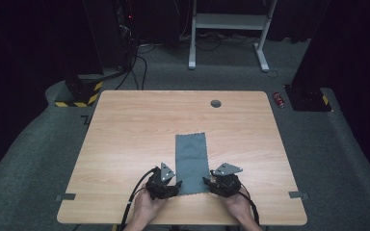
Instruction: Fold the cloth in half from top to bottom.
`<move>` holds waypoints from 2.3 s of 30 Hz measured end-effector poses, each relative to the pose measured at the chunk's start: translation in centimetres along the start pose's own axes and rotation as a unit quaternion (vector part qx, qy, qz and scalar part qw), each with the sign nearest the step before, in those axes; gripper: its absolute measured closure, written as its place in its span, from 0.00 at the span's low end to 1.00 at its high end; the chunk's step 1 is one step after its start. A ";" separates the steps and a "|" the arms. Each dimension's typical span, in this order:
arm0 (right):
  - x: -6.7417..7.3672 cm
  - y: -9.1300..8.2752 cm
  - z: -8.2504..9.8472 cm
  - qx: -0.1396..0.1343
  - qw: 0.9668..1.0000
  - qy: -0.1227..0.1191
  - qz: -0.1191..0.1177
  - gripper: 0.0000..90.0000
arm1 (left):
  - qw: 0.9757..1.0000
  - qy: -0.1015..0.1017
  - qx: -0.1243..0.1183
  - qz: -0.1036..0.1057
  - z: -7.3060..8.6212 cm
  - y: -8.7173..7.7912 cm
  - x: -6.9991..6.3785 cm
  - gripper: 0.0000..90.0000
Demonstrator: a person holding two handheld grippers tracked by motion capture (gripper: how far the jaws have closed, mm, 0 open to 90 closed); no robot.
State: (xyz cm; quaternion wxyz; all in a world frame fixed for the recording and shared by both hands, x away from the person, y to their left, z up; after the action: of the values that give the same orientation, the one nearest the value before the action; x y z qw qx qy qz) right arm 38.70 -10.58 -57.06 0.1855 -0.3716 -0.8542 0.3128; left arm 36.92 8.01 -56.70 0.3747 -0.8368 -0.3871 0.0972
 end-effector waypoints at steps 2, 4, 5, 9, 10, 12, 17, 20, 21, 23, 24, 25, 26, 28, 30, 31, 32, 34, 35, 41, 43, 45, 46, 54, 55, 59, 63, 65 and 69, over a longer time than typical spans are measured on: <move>0.4 -0.1 0.1 0.001 1.000 -0.001 -0.003 0.64 | 1.000 0.000 0.002 0.003 0.1 -0.2 0.0 0.48; 0.8 -0.2 0.2 0.005 1.000 -0.007 -0.005 0.64 | 1.000 -0.008 0.000 0.007 0.2 -0.2 -0.1 0.48; 0.9 -0.2 0.2 0.007 1.000 -0.009 -0.005 0.64 | 1.000 -0.010 0.000 0.010 0.3 -0.3 0.0 0.49; 0.9 -0.2 0.1 0.016 1.000 -0.006 -0.009 0.59 | 1.000 -0.019 0.006 0.025 0.4 -0.4 0.3 0.47; 0.7 -0.2 0.0 0.021 1.000 -0.003 -0.007 0.58 | 0.999 -0.020 0.006 0.027 0.4 -0.3 0.5 0.46; 0.2 -0.2 -0.5 0.013 1.000 0.005 -0.002 0.56 | 0.999 -0.029 -0.001 0.035 0.0 -0.2 1.0 0.46; -1.5 0.1 -2.3 0.010 0.999 0.028 -0.018 0.52 | 0.997 -0.061 -0.010 0.048 -1.2 0.5 2.8 0.43; -2.7 0.4 -3.2 0.015 0.999 0.041 -0.026 0.53 | 0.997 -0.067 -0.006 0.045 -1.8 1.1 3.8 0.41; -2.9 0.5 -3.5 0.017 0.999 0.043 -0.026 0.53 | 0.997 -0.067 -0.004 0.043 -2.1 1.3 4.2 0.41; -3.7 0.6 -4.2 0.012 0.999 0.045 -0.020 0.55 | 0.996 -0.068 -0.005 0.051 -2.6 1.4 4.7 0.40; -4.1 0.7 -4.7 0.007 0.999 0.043 -0.018 0.57 | 0.996 -0.069 -0.005 0.054 -2.8 1.4 4.8 0.40; -4.4 0.7 -4.9 0.006 0.999 0.047 -0.017 0.58 | 0.996 -0.068 -0.009 0.055 -3.1 1.4 5.2 0.40; -4.8 0.7 -5.3 0.003 0.999 0.050 -0.019 0.58 | 0.996 -0.068 -0.009 0.056 -3.2 1.5 5.4 0.41; -5.3 0.8 -5.9 0.002 0.998 0.061 -0.025 0.60 | 0.996 -0.071 -0.011 0.059 -3.6 1.6 6.0 0.41; -5.7 0.9 -6.4 0.002 0.997 0.068 -0.033 0.61 | 0.994 -0.084 -0.015 0.064 -3.9 1.7 6.5 0.42; -5.8 1.0 -6.6 -0.002 0.997 0.068 -0.033 0.61 | 0.994 -0.084 -0.012 0.066 -4.0 1.8 6.9 0.42; -5.9 1.1 -6.8 0.000 0.997 0.069 -0.034 0.62 | 0.994 -0.085 -0.010 0.062 -4.2 1.8 7.2 0.42; -6.0 1.3 -7.3 0.002 0.997 0.069 -0.037 0.62 | 0.994 -0.091 -0.025 0.051 -4.4 1.8 7.8 0.42; -6.0 1.3 -7.4 -0.004 0.997 0.067 -0.037 0.63 | 0.993 -0.099 -0.033 0.051 -4.5 1.7 8.0 0.42; -6.4 2.0 -8.6 -0.005 0.997 0.070 -0.028 0.62 | 0.992 -0.112 -0.039 0.043 -4.5 2.0 9.6 0.42; -6.7 2.1 -8.9 -0.007 0.998 0.065 -0.020 0.61 | 0.994 -0.101 -0.024 0.031 -4.7 2.1 10.3 0.42; -6.9 2.2 -9.4 -0.006 0.998 0.064 -0.018 0.61 | 0.994 -0.099 -0.027 0.030 -5.2 2.0 10.7 0.42; -7.0 2.2 -9.5 -0.004 0.998 0.067 -0.018 0.61 | 0.994 -0.098 -0.029 0.027 -5.6 2.0 10.8 0.41; -7.6 2.6 -11.0 0.001 0.997 0.074 -0.030 0.58 | 0.997 -0.075 0.010 0.023 -7.4 3.2 11.5 0.34; -7.6 2.6 -11.2 0.006 0.997 0.073 -0.031 0.58 | 0.997 -0.076 0.012 0.022 -7.7 3.4 11.6 0.34; -8.0 3.0 -11.9 0.010 0.997 0.072 -0.027 0.59 | 0.995 -0.092 0.007 0.033 -8.6 3.9 11.9 0.33; -8.1 3.7 -12.6 0.005 0.997 0.071 -0.021 0.60 | 0.994 -0.099 0.010 0.035 -8.9 4.8 12.0 0.34; -8.1 4.1 -12.6 0.003 0.997 0.074 -0.018 0.60 | 0.992 -0.115 0.004 0.043 -8.9 5.3 12.2 0.35; -8.5 5.4 -12.1 0.013 0.996 0.085 -0.010 0.61 | 0.991 -0.127 0.006 0.036 -8.6 6.5 12.5 0.41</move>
State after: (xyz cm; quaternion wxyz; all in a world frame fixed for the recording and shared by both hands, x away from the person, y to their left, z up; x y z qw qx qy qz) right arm 53.68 -9.34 -52.51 0.2653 -0.3853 -0.8350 0.2898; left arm 53.11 9.57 -53.68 0.3238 -0.8286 -0.4009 0.2187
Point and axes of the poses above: each handheld gripper's, and its own axes: y roughly forward along the jaws, z roughly out of its underside, x roughly to its left, the point moved 7 cm from there along y, roughly forward along the jaws, and after that the axes turned 7 degrees about y, right-handed, at the moved point
